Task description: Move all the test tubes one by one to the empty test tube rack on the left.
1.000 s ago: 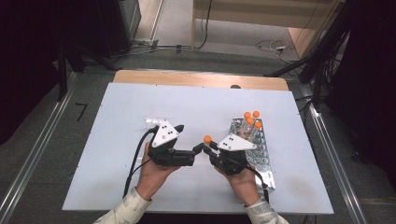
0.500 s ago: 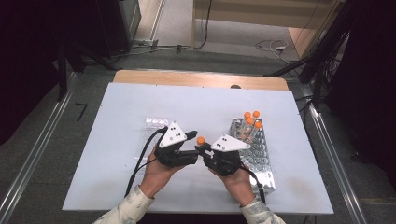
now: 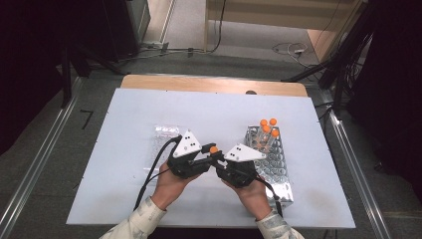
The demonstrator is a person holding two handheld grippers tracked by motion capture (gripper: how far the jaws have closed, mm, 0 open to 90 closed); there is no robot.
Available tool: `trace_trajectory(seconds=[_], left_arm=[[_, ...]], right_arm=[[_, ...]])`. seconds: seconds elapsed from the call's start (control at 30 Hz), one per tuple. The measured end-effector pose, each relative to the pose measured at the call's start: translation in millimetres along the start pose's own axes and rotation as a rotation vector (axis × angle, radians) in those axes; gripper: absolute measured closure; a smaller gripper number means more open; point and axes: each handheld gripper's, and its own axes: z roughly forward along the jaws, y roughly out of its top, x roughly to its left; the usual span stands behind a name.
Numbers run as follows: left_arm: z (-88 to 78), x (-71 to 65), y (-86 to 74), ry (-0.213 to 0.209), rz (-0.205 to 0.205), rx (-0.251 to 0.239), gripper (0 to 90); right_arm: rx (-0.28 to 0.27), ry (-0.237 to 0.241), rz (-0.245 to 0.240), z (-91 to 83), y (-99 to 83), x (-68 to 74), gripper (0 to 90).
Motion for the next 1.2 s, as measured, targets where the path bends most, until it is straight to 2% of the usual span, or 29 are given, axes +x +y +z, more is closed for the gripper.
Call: trace_trajectory(seconds=[0.27,0.37,0.43,0.53,0.63,0.67,0.9,1.03,1.2], left_arm=[[-0.3,3.3,1.6,-0.011,-0.019,-0.006,70.2],[-2.1,6.0,3.6,0.002,-0.028,-0.015,70.2],[-4.7,10.4,5.5,0.008,-0.04,-0.026,70.3],[-7.9,18.0,8.0,0.028,-0.054,-0.034,70.2],[-9.8,23.5,9.6,0.039,-0.075,-0.046,70.3],[-11.8,29.0,11.5,0.046,-0.087,-0.049,70.2],[-14.9,44.1,14.6,0.088,-0.1,-0.055,70.2],[-18.2,53.9,14.8,0.123,-0.108,-0.052,70.2],[-26.6,66.2,20.7,0.164,-0.115,-0.077,70.2]], right_arm=[[-0.003,0.002,0.002,-1.1,0.3,-1.5,70.3],[0.005,0.024,0.011,-1.7,1.2,-2.2,49.4],[0.015,0.018,0.011,-1.9,1.7,-3.2,38.4],[0.021,0.012,0.025,-3.7,2.4,-4.6,28.8],[0.025,-0.002,0.013,-5.6,2.6,-4.6,23.9],[0.025,-0.002,0.01,-5.9,2.8,-4.7,22.7],[0.043,-0.002,0.004,-7.5,2.5,-5.2,16.9],[0.036,0.014,-0.002,-8.9,1.7,-6.5,15.3],[0.032,0.014,0.001,-10.6,1.9,-6.7,15.1]])
